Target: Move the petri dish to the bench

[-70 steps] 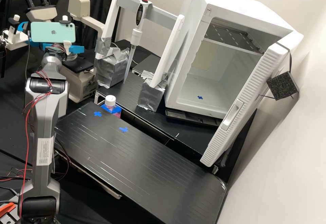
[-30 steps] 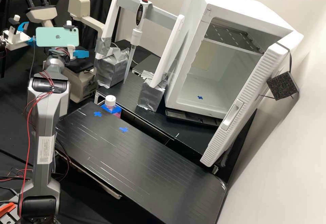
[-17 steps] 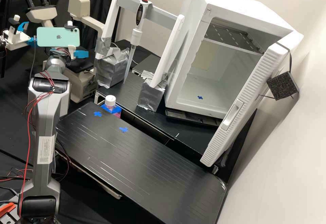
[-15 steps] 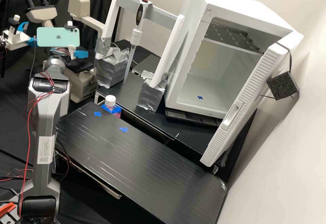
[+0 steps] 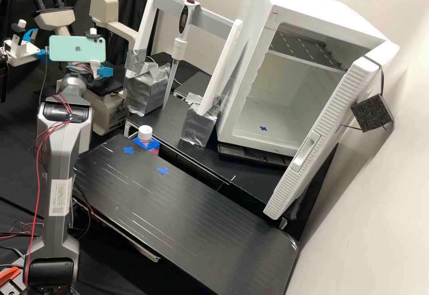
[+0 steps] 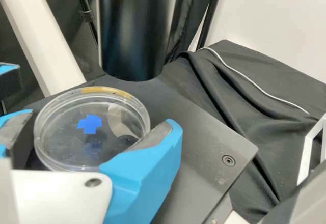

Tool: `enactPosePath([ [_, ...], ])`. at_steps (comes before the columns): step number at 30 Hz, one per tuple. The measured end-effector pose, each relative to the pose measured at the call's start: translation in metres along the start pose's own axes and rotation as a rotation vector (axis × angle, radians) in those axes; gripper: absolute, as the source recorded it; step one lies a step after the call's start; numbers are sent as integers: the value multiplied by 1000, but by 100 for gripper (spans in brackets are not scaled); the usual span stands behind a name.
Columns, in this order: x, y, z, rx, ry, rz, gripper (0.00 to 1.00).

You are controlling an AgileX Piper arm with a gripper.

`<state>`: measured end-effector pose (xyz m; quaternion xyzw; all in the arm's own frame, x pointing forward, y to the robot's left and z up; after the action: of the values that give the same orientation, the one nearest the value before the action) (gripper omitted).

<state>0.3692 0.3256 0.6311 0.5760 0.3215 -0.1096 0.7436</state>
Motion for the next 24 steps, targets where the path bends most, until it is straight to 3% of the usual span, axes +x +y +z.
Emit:
enactPosePath([
  [24,-1,-1,4,26,-6,-8,0],
])
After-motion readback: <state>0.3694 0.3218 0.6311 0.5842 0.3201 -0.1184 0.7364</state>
